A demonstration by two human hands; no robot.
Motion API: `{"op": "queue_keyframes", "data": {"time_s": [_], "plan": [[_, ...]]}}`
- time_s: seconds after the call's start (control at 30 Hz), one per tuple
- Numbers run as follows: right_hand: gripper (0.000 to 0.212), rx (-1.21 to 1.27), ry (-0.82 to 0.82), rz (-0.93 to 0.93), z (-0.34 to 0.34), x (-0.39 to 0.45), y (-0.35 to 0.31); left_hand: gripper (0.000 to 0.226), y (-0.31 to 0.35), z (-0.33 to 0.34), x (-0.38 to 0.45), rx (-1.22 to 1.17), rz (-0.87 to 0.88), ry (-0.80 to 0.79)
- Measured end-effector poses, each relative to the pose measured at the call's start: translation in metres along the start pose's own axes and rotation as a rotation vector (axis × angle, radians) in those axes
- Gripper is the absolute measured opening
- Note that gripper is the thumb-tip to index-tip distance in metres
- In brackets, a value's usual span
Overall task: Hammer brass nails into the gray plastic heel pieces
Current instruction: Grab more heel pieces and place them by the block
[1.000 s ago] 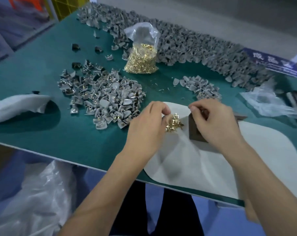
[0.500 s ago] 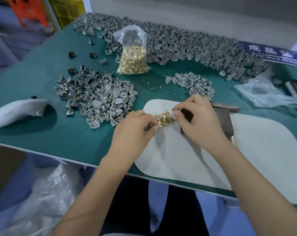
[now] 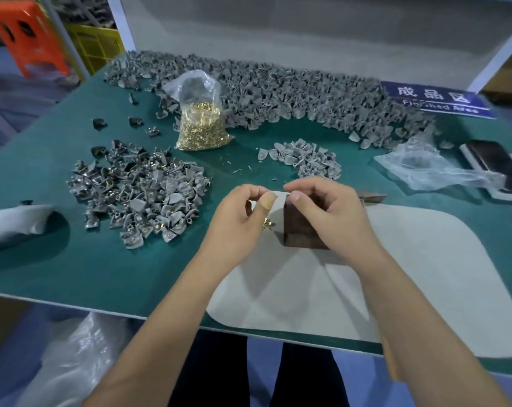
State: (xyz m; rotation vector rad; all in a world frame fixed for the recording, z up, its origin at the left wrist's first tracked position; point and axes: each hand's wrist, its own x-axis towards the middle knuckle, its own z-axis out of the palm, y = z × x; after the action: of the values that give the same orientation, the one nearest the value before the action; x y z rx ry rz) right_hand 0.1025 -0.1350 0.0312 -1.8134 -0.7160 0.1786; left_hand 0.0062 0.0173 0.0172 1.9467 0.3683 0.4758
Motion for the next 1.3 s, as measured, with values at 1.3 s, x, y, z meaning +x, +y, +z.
{"op": "queue_keyframes", "data": {"time_s": [1.3], "plan": [[0.01,-0.021,0.524,0.039,-0.059,0.049,0.061,0.057,-0.017,0.091,0.202,0.598,0.328,-0.539]]}}
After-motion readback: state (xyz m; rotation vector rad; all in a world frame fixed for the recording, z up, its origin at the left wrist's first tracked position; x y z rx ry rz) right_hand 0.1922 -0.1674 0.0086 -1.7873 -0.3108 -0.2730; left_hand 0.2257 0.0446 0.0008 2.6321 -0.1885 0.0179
